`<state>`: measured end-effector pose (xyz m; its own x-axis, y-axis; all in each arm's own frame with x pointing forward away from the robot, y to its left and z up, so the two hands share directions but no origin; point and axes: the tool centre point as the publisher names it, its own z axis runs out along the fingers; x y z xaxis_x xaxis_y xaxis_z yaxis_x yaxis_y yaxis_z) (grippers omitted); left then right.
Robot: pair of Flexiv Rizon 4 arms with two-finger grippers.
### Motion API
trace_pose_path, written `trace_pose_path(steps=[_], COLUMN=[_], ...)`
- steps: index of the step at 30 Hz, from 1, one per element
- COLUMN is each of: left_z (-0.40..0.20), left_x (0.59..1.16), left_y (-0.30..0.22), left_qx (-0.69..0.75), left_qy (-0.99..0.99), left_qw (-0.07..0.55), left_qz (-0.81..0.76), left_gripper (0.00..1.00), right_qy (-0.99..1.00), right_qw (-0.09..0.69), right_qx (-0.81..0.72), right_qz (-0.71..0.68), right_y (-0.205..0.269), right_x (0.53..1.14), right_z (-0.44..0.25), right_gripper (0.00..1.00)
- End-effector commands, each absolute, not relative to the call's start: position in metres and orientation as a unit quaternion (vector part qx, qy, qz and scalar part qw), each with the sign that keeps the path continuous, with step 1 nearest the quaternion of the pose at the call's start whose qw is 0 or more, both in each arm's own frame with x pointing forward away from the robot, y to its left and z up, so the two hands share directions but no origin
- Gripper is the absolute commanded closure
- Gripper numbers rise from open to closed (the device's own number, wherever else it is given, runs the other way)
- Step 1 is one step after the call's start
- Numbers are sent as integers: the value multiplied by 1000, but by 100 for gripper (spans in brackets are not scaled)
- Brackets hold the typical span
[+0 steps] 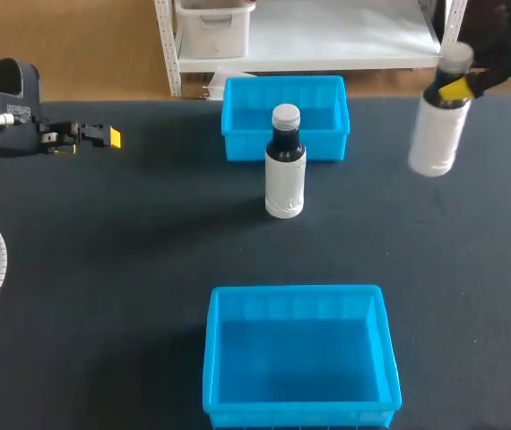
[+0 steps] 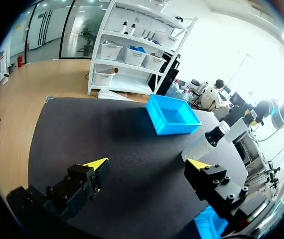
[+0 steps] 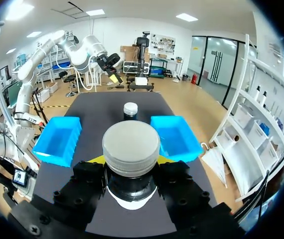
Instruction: Pick up the bottle, and place it in the far bin if it is heavy, or in the near bin if it is light.
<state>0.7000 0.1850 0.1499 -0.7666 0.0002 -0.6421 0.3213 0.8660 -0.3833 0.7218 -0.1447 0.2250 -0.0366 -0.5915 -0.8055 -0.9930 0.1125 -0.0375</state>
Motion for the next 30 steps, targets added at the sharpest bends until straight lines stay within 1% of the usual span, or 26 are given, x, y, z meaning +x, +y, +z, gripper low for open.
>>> trace_pose_path(steps=[1, 9, 16, 24, 30], left_z=[150, 150, 150, 150, 150], left_x=[700, 700, 700, 700, 700], left_y=[185, 185, 185, 185, 185], left_qx=[89, 89, 89, 89, 89], left_qy=[908, 908, 908, 908, 908], left_qw=[330, 330, 330, 330, 330], left_qz=[-243, -243, -243, -243, -243], left_gripper=[0, 0, 0, 0, 0], right_qy=[650, 649, 648, 659, 673], right_qw=[340, 338, 340, 343, 347], right_qx=[-607, -606, -613, -605, -591], right_qz=[306, 313, 298, 285, 279], right_y=[-162, -182, -181, -145, -99], right_x=[733, 747, 773, 803, 827], right_z=[231, 238, 246, 250, 256], right_gripper=[100, 100, 100, 100, 100])
